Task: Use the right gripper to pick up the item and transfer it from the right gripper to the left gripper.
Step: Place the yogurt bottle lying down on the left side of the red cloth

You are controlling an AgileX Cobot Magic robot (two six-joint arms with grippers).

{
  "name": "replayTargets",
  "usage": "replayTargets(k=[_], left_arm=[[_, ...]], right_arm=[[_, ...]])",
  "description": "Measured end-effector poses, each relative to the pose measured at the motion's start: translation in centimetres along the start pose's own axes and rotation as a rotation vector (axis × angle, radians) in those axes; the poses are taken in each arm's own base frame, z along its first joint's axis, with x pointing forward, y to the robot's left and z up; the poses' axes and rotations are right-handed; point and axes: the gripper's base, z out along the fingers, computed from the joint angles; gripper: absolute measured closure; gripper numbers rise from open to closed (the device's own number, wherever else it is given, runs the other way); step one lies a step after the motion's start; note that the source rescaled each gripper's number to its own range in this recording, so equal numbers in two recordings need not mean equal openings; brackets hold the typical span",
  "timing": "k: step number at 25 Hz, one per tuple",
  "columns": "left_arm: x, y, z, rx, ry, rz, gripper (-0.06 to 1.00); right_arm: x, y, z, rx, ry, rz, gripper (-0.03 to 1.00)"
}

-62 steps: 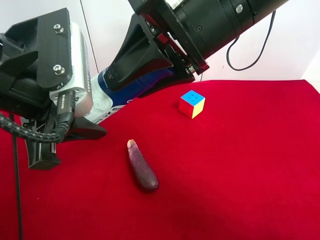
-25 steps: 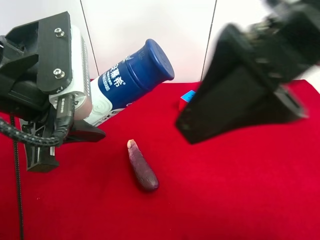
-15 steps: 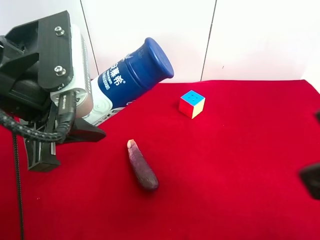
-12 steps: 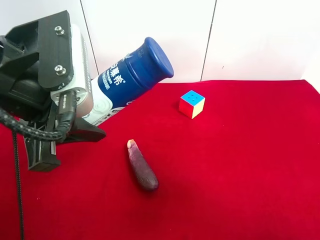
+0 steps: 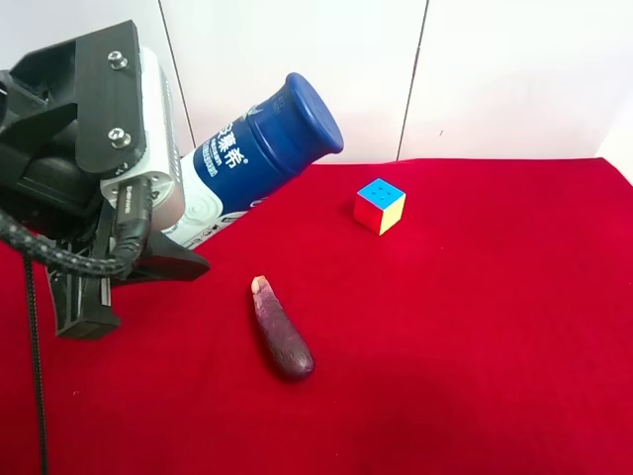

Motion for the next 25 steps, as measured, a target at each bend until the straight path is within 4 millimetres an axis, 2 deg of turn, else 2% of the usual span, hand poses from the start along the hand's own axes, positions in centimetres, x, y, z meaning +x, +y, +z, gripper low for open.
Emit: replayTargets(k=[7,20,25], left_arm=[[0.0,0.0,0.0,0.000,0.000,0.000,0.86],[0.0,0.0,0.0,-0.001,0.000,-0.016,0.86],[0.0,0.0,0.0,-0.001,0.000,-0.070,0.86]], right_arm=[[1.1,0.4,1.5,-0.031,0.043,-0.003,-0.03],[1.2,0.4,1.5,-0.029,0.045,-0.017,-0.03],[1.5,0.0,1.1,0.082,0.016,0.074,-0.03]])
